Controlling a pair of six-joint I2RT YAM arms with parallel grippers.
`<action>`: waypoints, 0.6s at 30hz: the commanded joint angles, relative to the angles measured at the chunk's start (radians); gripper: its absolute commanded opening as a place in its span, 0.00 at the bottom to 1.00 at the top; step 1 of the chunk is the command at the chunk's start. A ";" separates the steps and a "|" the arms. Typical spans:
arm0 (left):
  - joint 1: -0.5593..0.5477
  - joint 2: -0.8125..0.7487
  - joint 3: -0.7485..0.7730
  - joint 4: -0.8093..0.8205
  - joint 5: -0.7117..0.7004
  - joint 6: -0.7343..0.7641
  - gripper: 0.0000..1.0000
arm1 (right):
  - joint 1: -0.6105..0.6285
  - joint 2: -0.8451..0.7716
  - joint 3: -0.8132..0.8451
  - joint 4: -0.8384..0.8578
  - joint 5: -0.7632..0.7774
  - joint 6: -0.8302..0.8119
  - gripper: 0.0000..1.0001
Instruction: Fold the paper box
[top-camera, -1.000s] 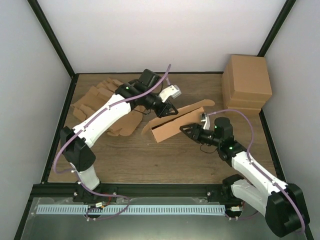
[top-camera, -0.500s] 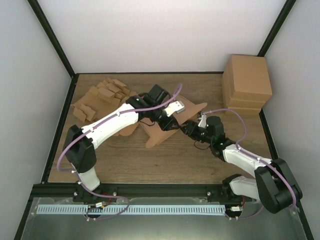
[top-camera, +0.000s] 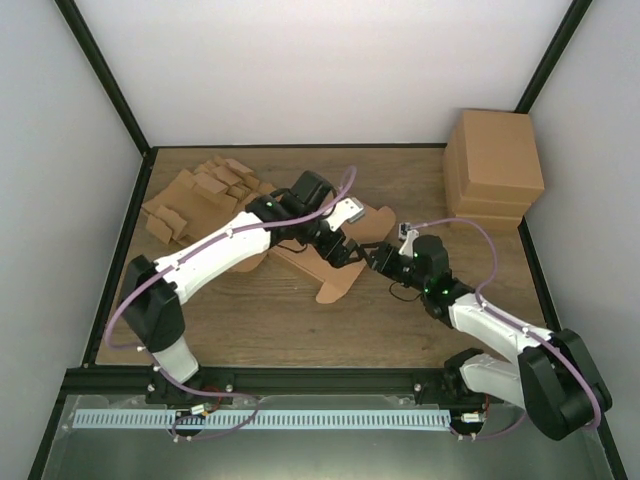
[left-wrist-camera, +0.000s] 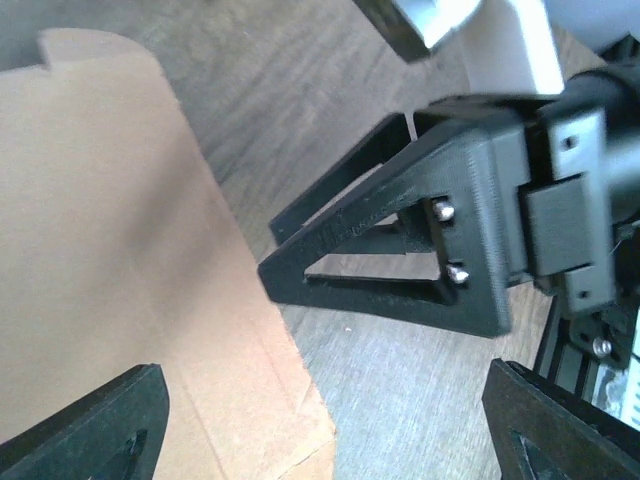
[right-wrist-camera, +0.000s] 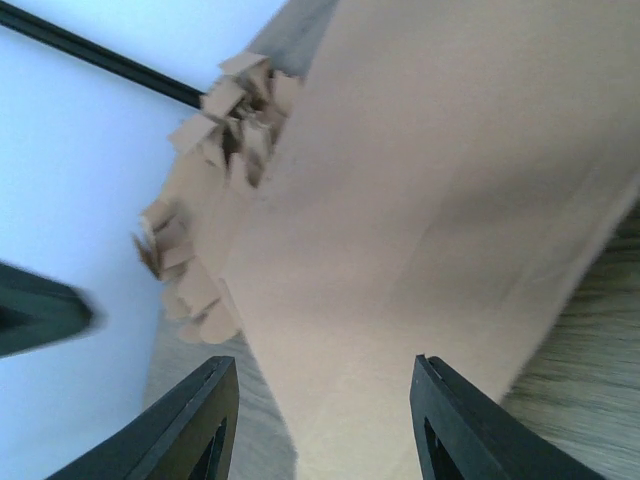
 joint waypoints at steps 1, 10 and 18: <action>0.002 -0.116 -0.006 0.025 -0.155 -0.039 0.93 | 0.009 0.015 0.124 -0.258 0.118 -0.083 0.50; 0.238 -0.183 -0.235 0.117 -0.287 -0.232 1.00 | -0.091 0.140 0.148 -0.296 -0.130 -0.119 0.64; 0.419 -0.084 -0.319 0.302 -0.144 -0.285 0.97 | -0.121 0.284 0.122 -0.077 -0.310 -0.079 0.73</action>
